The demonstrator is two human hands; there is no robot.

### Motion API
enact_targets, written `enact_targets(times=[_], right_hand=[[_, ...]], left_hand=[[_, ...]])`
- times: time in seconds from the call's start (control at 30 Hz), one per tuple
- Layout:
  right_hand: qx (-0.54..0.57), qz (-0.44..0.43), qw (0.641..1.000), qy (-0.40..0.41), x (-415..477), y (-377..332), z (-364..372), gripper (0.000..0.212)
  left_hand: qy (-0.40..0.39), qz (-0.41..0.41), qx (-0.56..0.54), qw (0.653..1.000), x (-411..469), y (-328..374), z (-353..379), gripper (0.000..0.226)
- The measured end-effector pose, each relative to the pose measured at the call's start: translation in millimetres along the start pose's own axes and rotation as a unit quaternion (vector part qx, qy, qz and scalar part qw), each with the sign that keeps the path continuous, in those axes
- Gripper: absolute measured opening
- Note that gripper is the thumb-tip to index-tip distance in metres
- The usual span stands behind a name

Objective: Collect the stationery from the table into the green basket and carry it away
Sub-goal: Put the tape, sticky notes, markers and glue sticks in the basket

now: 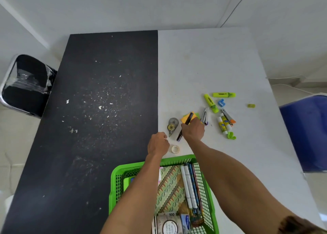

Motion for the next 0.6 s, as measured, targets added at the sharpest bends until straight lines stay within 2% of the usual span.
enact_targets(times=[0.23, 0.4, 0.6], right_hand=[[0.024, -0.071, 0.991, 0.107, -44, -12, -56, 0.028], [0.04, -0.138, 0.985, 0.099, -86, -3, -71, 0.023], [-0.056, -0.191, 0.977, 0.082, -153, 40, -57, 0.024]], left_hand=[[0.04, 0.02, 0.007, 0.999, -34, 27, -16, 0.024], [0.064, 0.045, 0.037, 0.996, -69, 50, -23, 0.023], [0.094, 0.048, 0.067, 0.992, -103, 58, -14, 0.023]])
Point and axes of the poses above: each hand's wrist, its own x-axis towards the middle knuckle, its own z-axis out of the palm, y = z × x, the point moved 8 cm from there along x, towards the middle knuckle, and after that the axes turned 11 degrees about -y, right-handed, at the moved point
